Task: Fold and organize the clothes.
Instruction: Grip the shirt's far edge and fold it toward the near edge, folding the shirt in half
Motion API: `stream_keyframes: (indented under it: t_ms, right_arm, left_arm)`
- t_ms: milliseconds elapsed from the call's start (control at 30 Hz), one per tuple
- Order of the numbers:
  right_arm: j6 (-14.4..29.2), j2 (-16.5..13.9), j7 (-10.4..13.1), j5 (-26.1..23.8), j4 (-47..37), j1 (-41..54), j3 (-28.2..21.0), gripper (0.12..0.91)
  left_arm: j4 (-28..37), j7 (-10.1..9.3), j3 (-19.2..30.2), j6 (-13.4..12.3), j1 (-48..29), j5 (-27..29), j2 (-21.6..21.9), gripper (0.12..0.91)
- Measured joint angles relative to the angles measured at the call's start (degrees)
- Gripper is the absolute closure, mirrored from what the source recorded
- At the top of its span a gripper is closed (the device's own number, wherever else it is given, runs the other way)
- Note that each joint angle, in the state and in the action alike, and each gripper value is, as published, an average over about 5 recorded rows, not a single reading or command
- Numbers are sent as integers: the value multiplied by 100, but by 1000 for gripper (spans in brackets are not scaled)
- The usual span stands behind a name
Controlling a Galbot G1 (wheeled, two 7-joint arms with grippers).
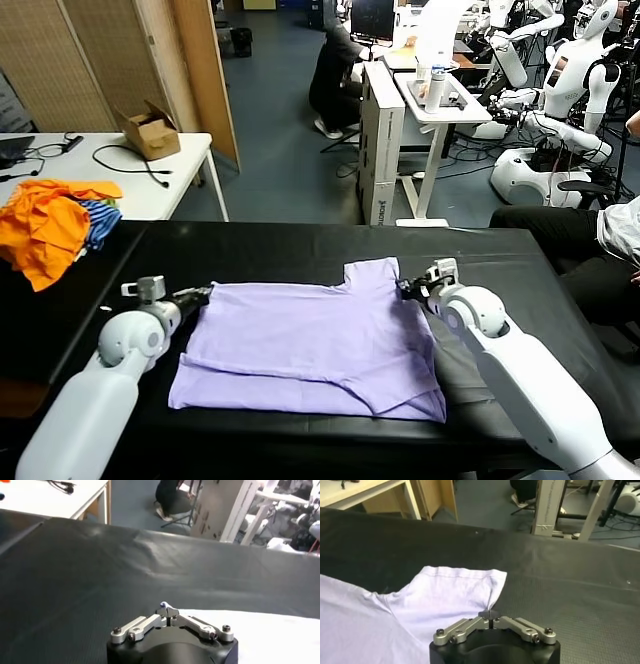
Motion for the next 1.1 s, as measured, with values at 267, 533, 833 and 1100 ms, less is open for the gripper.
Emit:
stream_keyframes:
  t_ms: [267,533,833,1100]
  right_arm:
    - [-119,-256,85,52,1019,-708,546,886]
    - [-124,-563,212,24,2078,-1787,1216,886]
    - [-124,-619,346,-122,2892,-2809,1642,886]
    - [-121,-529,277,-375,3286,-3714,1915,886]
  left_arm:
    - [-754,1,-413,0,583,-92,234,883]
    - [-1514,12,-771,1,1224,38,178,883]
    - [-2064,29,-1090,10,1924,82,95,883]
    - [-2361,27,-1273,12,2463,240,27,883]
